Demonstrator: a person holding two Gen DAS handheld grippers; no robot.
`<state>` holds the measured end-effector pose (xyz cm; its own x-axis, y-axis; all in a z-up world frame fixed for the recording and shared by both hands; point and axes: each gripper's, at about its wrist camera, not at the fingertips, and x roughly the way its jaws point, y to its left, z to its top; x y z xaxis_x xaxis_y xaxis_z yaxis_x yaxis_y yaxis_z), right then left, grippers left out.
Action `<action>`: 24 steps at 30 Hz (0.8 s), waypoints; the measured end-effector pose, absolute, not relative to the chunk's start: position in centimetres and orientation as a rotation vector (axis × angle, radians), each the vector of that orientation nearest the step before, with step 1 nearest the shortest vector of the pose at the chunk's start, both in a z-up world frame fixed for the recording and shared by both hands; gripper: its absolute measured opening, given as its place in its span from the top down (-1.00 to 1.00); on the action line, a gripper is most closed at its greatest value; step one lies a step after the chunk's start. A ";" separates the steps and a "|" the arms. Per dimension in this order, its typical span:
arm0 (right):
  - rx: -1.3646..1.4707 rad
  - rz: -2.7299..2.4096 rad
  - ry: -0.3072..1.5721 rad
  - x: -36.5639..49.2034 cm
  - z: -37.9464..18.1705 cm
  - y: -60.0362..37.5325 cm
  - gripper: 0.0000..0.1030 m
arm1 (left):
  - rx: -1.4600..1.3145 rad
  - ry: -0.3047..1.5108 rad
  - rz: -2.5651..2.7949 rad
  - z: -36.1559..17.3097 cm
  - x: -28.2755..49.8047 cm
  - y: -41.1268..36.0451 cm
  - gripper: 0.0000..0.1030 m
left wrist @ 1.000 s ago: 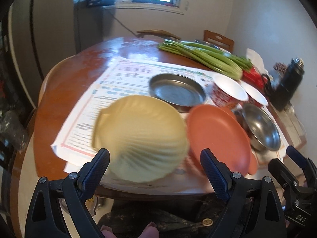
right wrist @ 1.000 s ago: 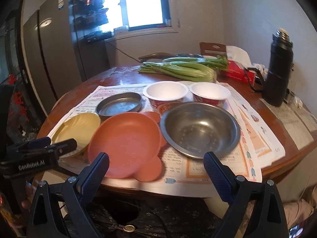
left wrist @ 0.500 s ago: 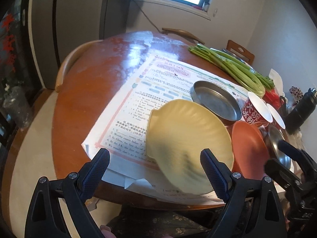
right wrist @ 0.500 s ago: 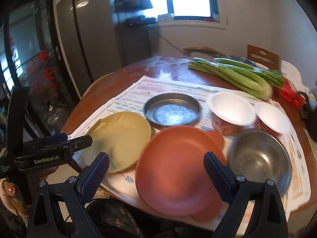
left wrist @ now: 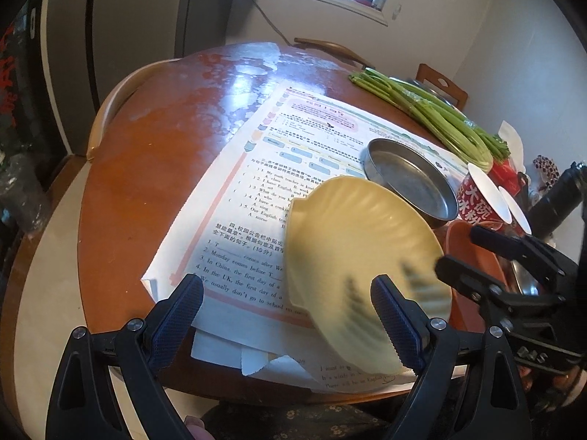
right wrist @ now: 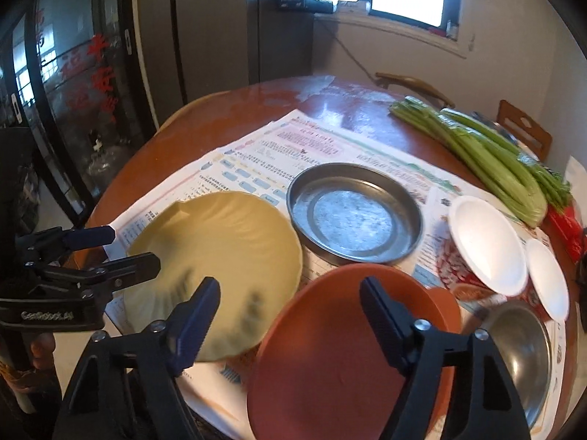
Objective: Organize plates and bowls
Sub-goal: 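Move the left tool to the cream shell plate and grip its rim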
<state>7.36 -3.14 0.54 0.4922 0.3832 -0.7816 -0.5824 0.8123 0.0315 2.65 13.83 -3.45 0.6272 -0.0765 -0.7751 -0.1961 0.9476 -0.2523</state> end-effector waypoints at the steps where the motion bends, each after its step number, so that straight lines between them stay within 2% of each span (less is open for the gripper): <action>1: -0.252 0.601 0.888 7.6 0.4 -2.9 -0.36 | -0.327 0.894 0.067 -3.4 2.7 13.8 -0.80; 3: -0.255 0.615 0.902 8.1 0.0 -2.3 -0.23 | -0.328 0.888 0.059 -3.4 2.6 13.7 -0.77; 6: -0.278 0.630 0.898 8.3 -0.2 -1.7 -0.18 | -0.327 0.891 0.049 -3.5 2.8 13.5 -0.57; 8: -0.299 0.637 0.899 8.5 -0.5 -1.1 -0.09 | -0.325 0.901 0.041 -3.6 2.9 13.4 -0.34; 12: -0.299 0.649 0.914 9.0 -0.8 -0.8 -0.02 | -0.325 0.916 0.021 -3.9 3.0 12.9 -0.21; 15: -0.292 0.656 0.926 9.4 -1.1 -0.6 0.03 | -0.324 0.924 0.006 -4.1 3.1 12.6 -0.03; 16: -0.294 0.661 0.929 9.5 -1.1 -0.5 0.04 | -0.325 0.931 0.001 -4.2 3.2 12.4 0.20; 17: -0.296 0.662 0.928 9.5 -1.2 -0.4 0.04 | -0.322 0.939 0.002 -4.3 3.3 12.3 0.26; 24: -0.279 0.665 0.938 9.8 -1.2 -0.5 0.05 | -0.336 0.931 0.028 -4.3 3.5 12.9 0.32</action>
<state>9.75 -0.48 -1.24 0.4123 0.4039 -0.8166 -0.6370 0.7687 0.0586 3.51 12.87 -4.33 0.6003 -0.1200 -0.7907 -0.1681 0.9477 -0.2714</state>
